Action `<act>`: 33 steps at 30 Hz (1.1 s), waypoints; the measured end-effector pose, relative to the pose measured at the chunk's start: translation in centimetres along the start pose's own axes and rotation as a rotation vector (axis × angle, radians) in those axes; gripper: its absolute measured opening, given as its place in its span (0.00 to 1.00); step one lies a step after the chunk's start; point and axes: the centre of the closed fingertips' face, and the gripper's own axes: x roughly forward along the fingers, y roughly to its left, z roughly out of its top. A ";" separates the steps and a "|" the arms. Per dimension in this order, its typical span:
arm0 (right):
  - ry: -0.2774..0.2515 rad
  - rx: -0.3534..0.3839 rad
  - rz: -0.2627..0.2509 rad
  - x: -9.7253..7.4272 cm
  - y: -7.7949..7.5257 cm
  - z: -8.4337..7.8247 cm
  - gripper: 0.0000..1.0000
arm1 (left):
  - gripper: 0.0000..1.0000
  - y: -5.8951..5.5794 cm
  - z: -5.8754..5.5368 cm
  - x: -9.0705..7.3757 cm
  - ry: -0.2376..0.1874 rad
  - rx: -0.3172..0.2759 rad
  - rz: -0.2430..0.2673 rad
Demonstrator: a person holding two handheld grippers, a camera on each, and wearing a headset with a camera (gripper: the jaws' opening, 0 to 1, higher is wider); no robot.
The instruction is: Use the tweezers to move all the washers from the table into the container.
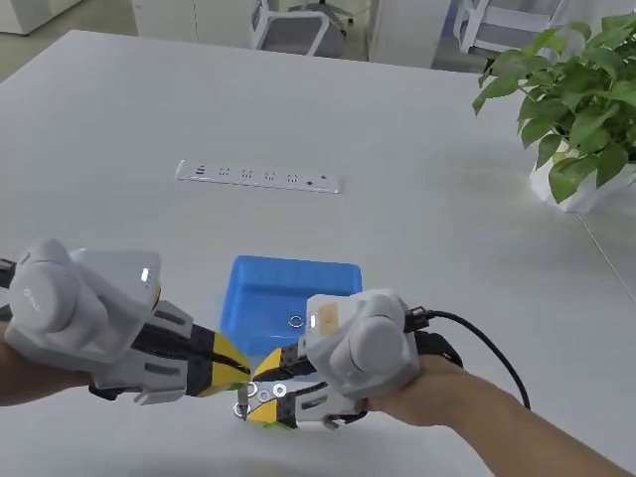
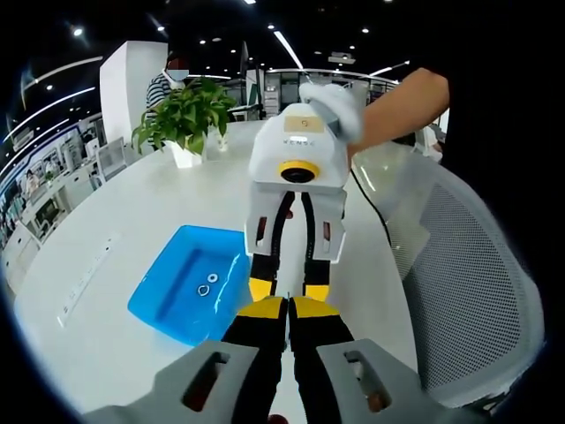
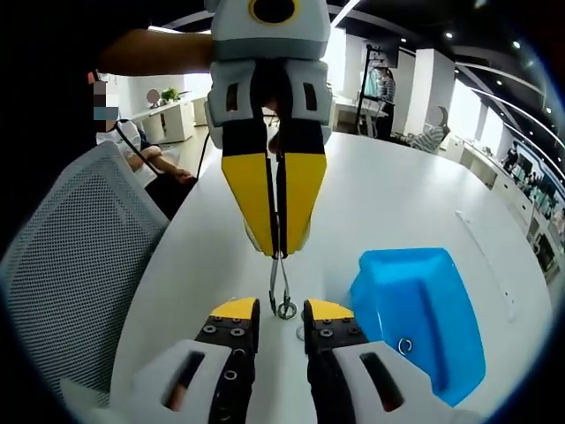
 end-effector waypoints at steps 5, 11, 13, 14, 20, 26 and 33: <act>0.009 -0.004 0.012 0.5 0.1 -0.1 0.17 | 0.05 0.0 0.0 0.0 0.000 -0.002 0.001; 0.017 -0.032 0.039 1.0 0.4 -0.1 0.11 | 0.05 0.0 0.0 0.0 -0.001 -0.005 0.004; 0.017 -0.046 0.036 1.0 0.4 -0.1 0.10 | 0.05 0.0 0.0 0.0 -0.002 -0.007 0.003; 0.017 -0.045 0.036 1.0 0.4 -0.1 0.10 | 0.05 0.0 0.0 0.0 -0.002 -0.009 0.002; 0.011 -0.052 0.036 0.9 0.5 -0.1 0.09 | 0.05 -0.1 0.0 0.0 -0.005 -0.011 0.002; 0.008 -0.037 0.028 0.9 0.5 -0.2 0.08 | 0.05 -0.2 0.1 0.1 -0.006 -0.011 0.001; 0.007 -0.038 0.027 1.0 0.5 -0.3 0.06 | 0.05 -0.3 0.1 0.1 -0.003 -0.007 0.002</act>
